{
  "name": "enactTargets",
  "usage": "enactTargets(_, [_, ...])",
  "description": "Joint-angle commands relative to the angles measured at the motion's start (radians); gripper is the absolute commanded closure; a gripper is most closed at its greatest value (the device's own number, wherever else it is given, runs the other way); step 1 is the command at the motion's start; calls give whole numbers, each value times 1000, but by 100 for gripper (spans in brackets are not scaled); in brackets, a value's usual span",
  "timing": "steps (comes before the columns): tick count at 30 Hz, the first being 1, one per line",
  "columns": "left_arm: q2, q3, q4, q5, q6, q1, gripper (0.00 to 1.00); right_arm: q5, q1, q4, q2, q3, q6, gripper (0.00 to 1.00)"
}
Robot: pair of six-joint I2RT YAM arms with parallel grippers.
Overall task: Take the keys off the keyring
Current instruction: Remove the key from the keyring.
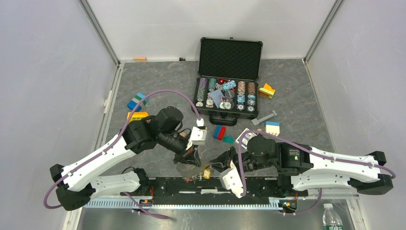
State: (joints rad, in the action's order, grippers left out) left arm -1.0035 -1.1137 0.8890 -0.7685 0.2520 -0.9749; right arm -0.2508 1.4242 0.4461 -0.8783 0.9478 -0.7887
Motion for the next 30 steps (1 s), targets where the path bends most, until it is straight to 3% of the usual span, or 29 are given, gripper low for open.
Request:
enactTargets(1, [9,-38,-23,-23,27,-1,98,-5,1,14,15,17,14,82])
enactTargets(11, [13,-30,-23,-14,25,-2,98,-1,1,-29,50,-16,2,100])
enactTargets(17, [26,-25,-29,-17,22,-2,98,-1,1,-144,101,-79,-4,100])
enactTargets(30, [102,61,-253,-70,-33,-2,95,-56,1,-224,98,-60,-54,100])
